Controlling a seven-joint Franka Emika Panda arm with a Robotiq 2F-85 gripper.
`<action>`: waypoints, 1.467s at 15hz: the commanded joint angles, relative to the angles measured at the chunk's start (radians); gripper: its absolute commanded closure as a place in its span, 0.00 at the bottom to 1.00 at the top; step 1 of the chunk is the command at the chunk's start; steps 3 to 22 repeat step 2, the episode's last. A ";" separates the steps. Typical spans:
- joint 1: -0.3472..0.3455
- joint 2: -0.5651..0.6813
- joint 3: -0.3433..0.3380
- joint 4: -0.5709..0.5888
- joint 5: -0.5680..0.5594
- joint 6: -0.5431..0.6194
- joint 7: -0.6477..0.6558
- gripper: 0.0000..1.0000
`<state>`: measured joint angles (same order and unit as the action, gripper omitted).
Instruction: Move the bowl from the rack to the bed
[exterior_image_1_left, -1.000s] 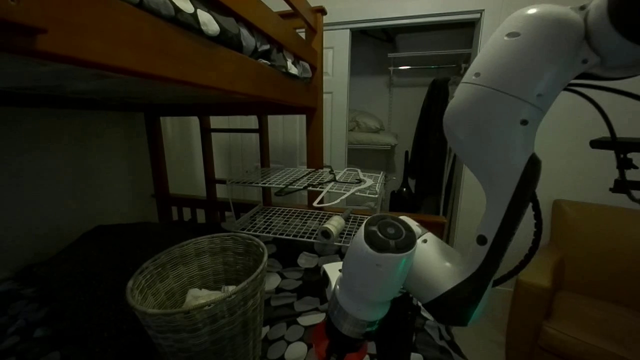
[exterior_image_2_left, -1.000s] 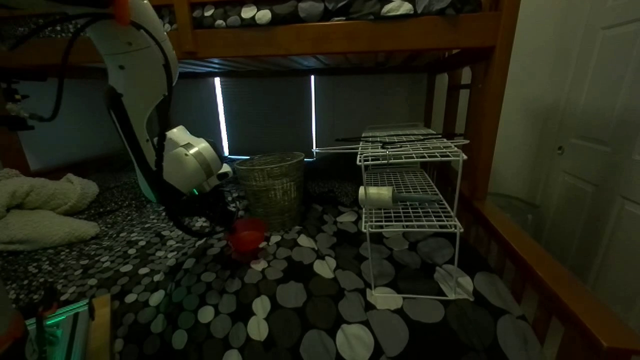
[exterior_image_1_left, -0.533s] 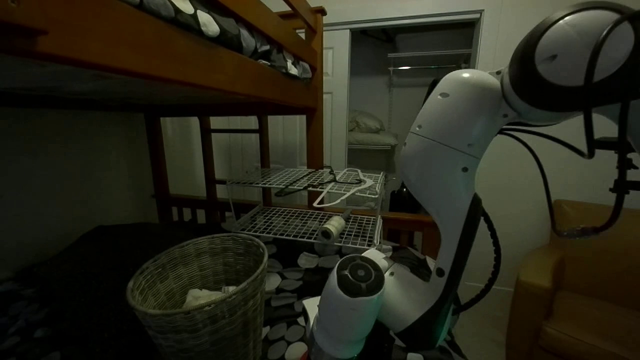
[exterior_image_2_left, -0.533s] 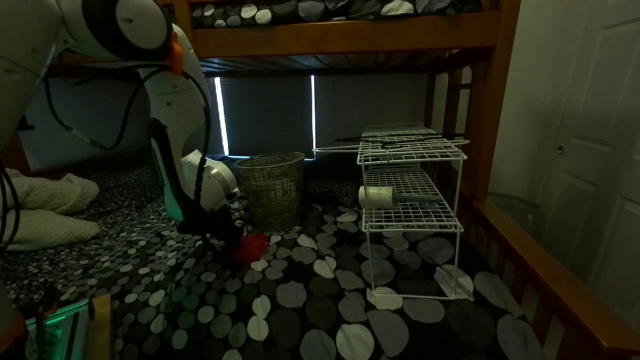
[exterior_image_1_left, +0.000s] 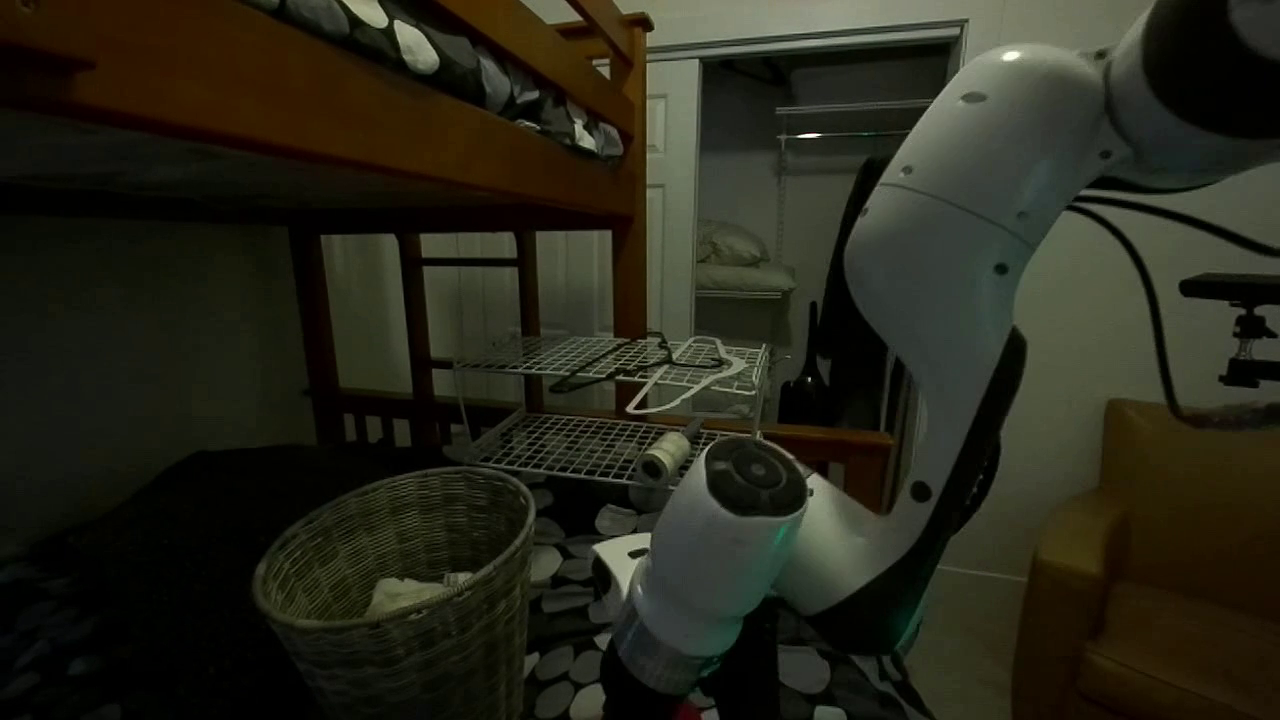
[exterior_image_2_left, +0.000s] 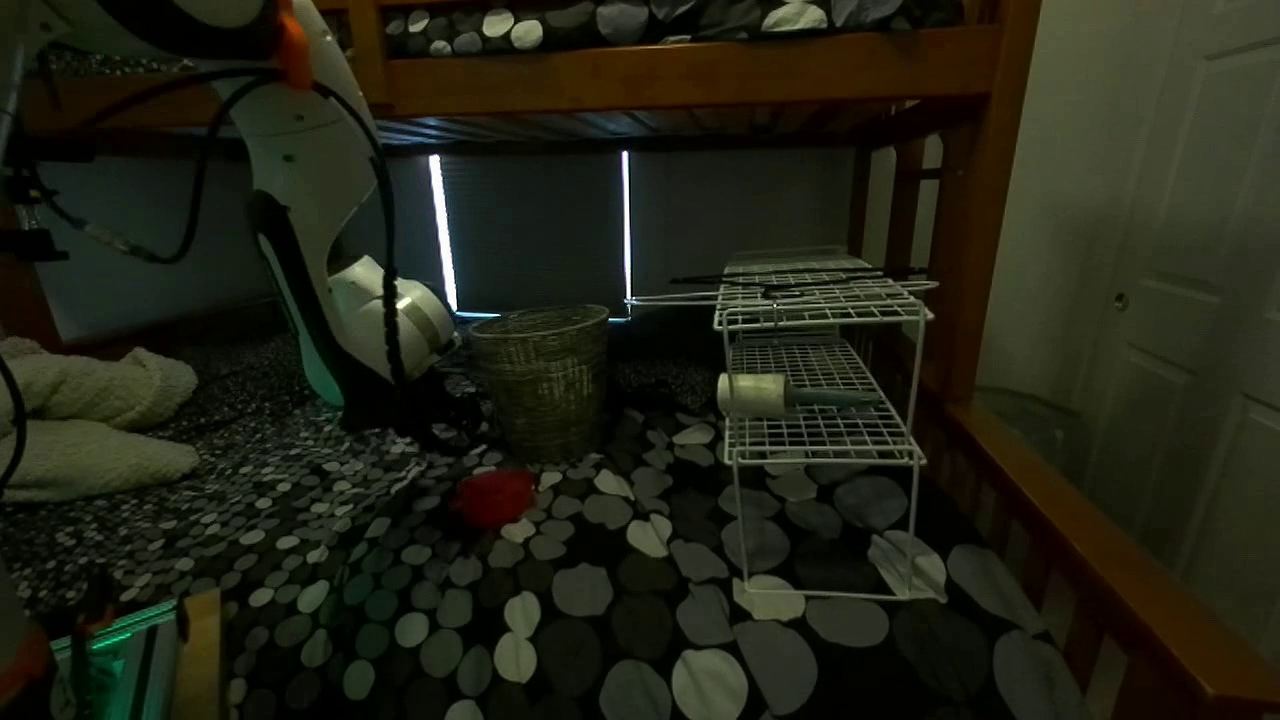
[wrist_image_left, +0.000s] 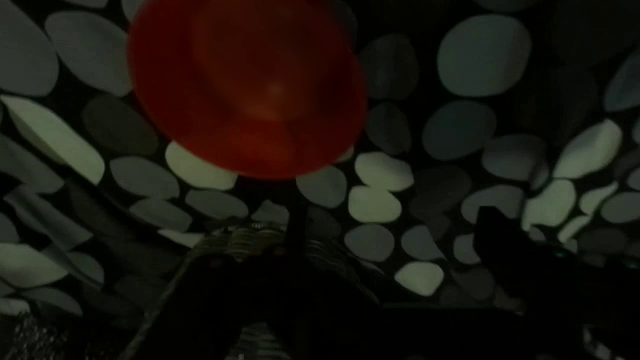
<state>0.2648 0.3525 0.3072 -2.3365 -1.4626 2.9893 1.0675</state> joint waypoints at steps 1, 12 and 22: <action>-0.026 -0.252 0.031 -0.162 0.016 0.051 -0.060 0.00; -0.006 -0.109 0.015 -0.060 0.001 0.035 -0.028 0.01; -0.006 -0.109 0.015 -0.060 0.001 0.035 -0.028 0.01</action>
